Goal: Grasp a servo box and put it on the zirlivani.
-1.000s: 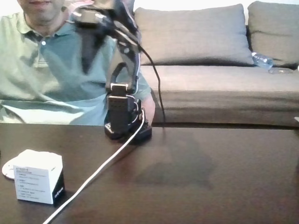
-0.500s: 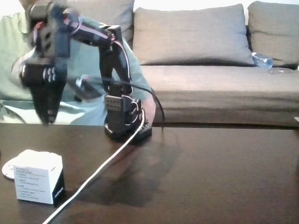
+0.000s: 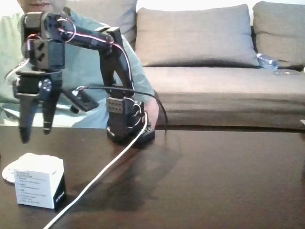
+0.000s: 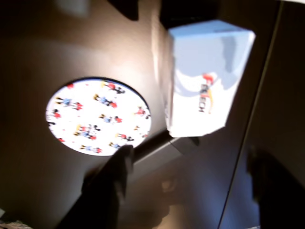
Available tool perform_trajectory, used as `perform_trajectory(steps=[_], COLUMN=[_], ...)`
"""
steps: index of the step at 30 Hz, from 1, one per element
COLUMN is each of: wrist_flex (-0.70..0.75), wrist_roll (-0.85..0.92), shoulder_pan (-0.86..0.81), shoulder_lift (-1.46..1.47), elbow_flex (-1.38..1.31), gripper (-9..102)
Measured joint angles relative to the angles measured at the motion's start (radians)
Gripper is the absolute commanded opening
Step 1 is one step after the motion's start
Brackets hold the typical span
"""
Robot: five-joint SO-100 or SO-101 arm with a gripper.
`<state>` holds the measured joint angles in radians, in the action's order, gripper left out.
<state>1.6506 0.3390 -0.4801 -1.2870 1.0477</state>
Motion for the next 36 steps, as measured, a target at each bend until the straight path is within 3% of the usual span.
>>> perform_trajectory(steps=[15,36], wrist_flex=[-0.238,-0.33], wrist_roll=[0.006,0.075], shoulder_pan=[0.035,0.037], shoulder_lift=[0.002,0.147], elbow_flex=[0.233,0.236], gripper=[32,35])
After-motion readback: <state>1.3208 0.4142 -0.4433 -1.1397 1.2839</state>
